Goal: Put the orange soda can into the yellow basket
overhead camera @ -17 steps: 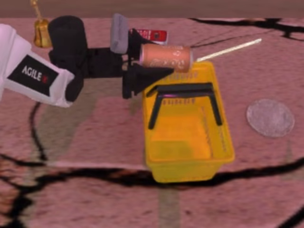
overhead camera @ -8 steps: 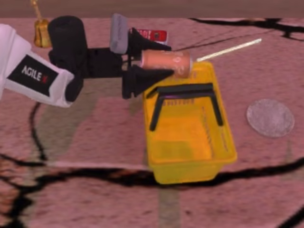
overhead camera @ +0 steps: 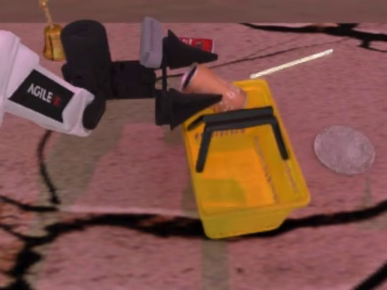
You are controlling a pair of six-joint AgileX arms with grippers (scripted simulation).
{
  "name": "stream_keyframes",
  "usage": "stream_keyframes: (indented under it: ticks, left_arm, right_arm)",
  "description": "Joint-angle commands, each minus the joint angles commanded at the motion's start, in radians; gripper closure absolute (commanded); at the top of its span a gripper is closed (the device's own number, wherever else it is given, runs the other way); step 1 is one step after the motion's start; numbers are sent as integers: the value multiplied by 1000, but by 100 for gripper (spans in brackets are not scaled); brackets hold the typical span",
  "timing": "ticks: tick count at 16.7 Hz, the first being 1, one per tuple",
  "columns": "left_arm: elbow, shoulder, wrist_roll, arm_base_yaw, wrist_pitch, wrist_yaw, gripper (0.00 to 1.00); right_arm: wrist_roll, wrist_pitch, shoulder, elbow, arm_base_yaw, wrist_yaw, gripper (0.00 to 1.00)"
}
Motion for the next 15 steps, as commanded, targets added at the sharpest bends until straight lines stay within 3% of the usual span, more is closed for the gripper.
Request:
stream_keyframes:
  ticks: [4,7,11,15]
  left_arm:
    - [-2,-13,-2,-1,-6,-9,0]
    - [-35,-103,-22,20,-44,-69,0]
    - [-137,-360,-68,73,-150,-225,0]
    - [-320,-742,-118,139,-320,-437,0]
  right_arm:
    - [-7,-10,10,10,4,0,0]
    - [-64,-94,100,99,41,-2,0]
    - [-205,-301,362,361,129,-2,0]
    - [-387,-564,753,748,242,-1,0]
